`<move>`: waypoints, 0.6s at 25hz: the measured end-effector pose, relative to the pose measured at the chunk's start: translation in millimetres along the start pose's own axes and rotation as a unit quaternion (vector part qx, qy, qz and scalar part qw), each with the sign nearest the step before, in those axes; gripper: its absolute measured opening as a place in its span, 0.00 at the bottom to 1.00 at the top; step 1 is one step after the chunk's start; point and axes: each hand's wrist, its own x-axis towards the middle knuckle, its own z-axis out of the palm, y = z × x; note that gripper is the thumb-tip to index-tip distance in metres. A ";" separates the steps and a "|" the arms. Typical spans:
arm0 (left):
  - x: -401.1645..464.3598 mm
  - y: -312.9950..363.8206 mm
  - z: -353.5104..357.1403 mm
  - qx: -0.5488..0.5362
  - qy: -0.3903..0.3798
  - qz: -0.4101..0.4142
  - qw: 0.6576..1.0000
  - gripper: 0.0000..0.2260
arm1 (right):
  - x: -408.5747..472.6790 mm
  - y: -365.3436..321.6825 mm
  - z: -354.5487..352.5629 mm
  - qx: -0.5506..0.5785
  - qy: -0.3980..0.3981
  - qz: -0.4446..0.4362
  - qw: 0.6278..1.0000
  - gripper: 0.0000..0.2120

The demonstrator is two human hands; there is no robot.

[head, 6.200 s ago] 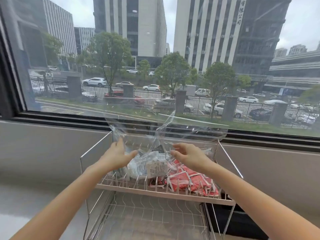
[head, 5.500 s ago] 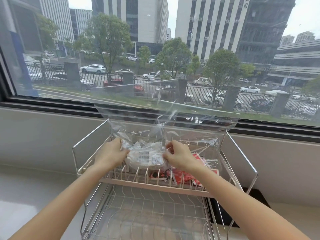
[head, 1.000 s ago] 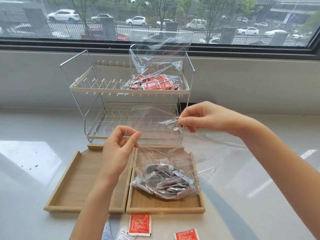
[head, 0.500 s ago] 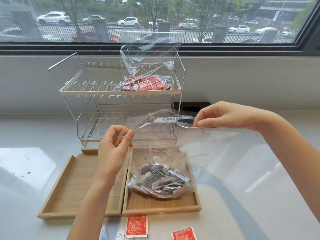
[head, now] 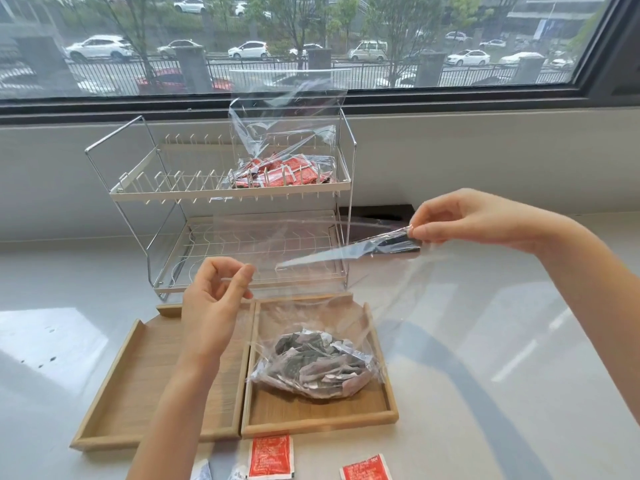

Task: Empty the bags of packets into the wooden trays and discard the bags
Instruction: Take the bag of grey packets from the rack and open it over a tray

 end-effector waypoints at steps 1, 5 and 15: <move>0.1 0.8 1.4 0.003 -0.005 0.006 1.000 0.04 | -1.6 -0.9 -4.1 0.009 0.038 -0.013 0.999 0.04; 3.6 0.9 4.8 0.009 -0.007 0.014 1.000 0.04 | -0.7 -7.2 -6.7 0.011 0.141 -0.063 0.988 0.04; 17.2 -16.1 10.2 -0.004 0.051 0.024 0.998 0.06 | -10.1 92.5 130.9 0.209 0.217 0.059 0.952 0.49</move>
